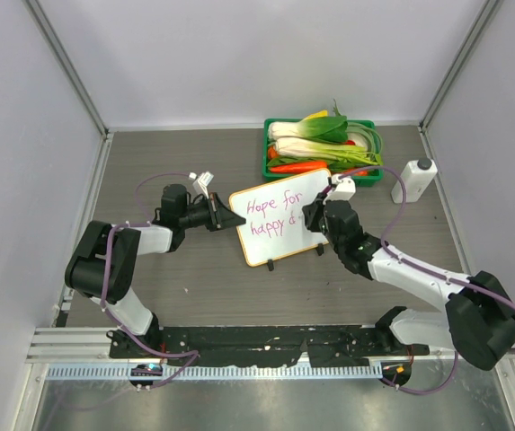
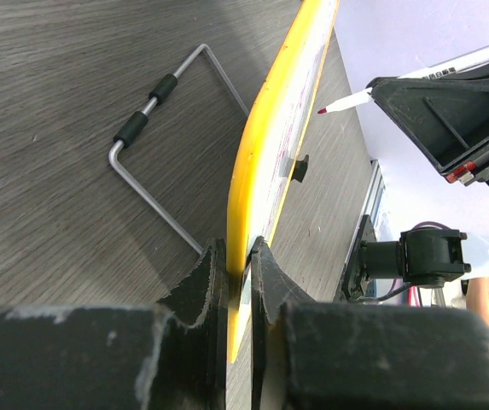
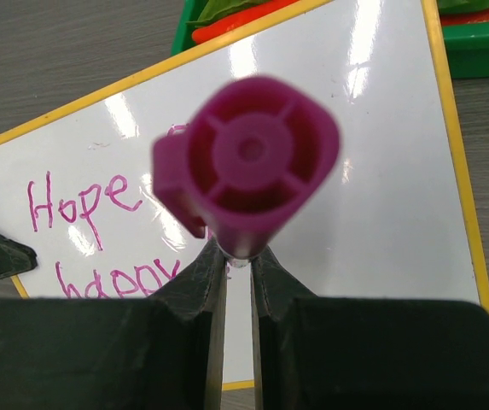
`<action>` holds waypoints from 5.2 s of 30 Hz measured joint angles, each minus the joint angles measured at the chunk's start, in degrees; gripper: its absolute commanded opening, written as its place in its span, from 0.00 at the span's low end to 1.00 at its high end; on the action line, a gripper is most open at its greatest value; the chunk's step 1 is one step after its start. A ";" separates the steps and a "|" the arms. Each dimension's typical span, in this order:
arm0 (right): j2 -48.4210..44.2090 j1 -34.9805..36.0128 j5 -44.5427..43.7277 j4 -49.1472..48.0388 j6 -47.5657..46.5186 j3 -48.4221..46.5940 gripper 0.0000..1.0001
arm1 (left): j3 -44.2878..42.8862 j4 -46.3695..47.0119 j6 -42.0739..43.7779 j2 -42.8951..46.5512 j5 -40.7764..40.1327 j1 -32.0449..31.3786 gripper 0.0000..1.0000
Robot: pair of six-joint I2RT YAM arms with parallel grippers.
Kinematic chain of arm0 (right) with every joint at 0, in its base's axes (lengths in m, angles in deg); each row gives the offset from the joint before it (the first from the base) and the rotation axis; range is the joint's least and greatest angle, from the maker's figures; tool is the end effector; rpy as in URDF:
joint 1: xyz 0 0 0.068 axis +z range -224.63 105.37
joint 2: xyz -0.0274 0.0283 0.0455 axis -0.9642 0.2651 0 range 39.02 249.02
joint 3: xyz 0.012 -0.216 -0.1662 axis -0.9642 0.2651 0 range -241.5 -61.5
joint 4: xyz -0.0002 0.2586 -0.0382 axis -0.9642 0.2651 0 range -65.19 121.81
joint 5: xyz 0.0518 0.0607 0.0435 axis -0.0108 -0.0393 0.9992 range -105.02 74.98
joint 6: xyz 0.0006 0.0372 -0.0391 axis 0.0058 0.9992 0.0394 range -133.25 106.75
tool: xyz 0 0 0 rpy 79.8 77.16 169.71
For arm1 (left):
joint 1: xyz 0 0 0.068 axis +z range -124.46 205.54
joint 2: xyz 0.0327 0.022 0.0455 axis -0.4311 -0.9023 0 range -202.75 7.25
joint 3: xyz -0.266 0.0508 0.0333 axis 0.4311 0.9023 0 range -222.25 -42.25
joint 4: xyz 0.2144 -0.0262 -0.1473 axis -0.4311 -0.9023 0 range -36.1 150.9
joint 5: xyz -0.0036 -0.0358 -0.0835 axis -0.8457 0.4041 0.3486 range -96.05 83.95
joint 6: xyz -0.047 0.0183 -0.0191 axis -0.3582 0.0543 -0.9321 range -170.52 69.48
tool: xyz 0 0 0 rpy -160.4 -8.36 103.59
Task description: Write a sentence on the whiteboard
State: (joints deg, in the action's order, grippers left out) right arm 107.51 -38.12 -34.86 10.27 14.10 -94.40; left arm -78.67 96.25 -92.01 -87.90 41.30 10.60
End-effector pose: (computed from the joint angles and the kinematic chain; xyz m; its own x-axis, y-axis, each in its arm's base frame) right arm 0.2143 0.1436 0.2267 -0.3965 0.2442 -0.8850 -0.1383 0.9371 0.3205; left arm 0.2950 -0.1058 0.1593 -0.8351 -0.2418 -0.4941 0.3654 0.4277 -0.8268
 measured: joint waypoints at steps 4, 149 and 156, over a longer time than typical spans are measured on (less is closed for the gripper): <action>1.31 0.00 -0.11 -1.09 0.07 -0.74 0.01 | 0.00 0.00 0.00 0.00 0.02 0.00 0.00; -1.95 -0.63 -1.16 1.73 -1.79 -2.49 0.01 | 0.00 -0.07 0.09 0.04 0.02 0.00 0.00; 1.05 -0.63 -1.11 1.29 -1.77 -2.69 0.01 | 0.00 -0.07 0.11 0.04 0.02 0.00 0.00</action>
State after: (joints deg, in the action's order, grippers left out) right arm 108.56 -38.75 -35.97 11.56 12.33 -97.09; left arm -78.67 96.19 -91.90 -87.86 41.32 10.60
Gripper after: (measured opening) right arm 0.170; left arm 0.102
